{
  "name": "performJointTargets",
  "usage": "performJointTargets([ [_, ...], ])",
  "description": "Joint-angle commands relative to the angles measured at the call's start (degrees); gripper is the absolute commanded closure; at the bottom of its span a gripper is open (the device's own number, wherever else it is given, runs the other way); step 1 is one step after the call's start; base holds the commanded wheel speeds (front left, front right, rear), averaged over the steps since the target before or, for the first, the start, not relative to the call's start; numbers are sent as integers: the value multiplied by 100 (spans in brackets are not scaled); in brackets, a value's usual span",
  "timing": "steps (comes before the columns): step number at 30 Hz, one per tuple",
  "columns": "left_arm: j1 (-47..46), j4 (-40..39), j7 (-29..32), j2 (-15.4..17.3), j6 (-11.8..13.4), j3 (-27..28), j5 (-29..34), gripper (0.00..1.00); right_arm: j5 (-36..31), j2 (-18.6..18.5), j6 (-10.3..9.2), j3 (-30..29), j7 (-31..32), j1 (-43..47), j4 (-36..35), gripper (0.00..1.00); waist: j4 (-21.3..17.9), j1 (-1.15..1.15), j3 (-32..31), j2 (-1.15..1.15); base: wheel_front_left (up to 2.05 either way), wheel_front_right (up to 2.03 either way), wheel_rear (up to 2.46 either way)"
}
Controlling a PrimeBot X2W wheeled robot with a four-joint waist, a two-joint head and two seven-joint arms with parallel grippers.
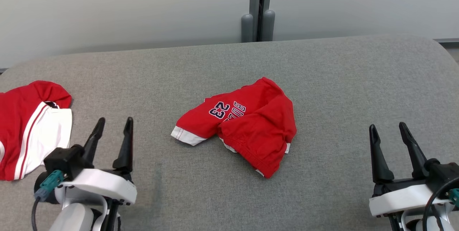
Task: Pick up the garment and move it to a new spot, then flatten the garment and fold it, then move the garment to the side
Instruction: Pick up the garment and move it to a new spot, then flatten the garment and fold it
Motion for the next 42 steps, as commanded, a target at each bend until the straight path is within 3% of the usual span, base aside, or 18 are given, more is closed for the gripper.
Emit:
performJointTargets([
  [1, 114, -51, -50, 66, 52, 97, -54, 0, -28, -45, 10, -3, -7, 80, 12, 0, 11, 0, -42, 0, 0, 0, 0],
  [7, 481, -206, -158, 218, 75, 263, -119, 0, -44, -79, 9, 16, -7, 210, 16, 0, 19, 0, -167, 0, 0, 0, 0],
  [22, 994, -402, -242, 235, 148, 135, -15, 0, 2, -73, 10, -59, 147, 561, -37, 0, 26, 0, -463, 0, 0, 0, 0],
  [42, 860, -381, -158, 290, 193, 63, -72, 0, -11, -43, 10, -88, 216, 553, -76, 0, 60, 0, -433, 0, 0, 0, 0],
])
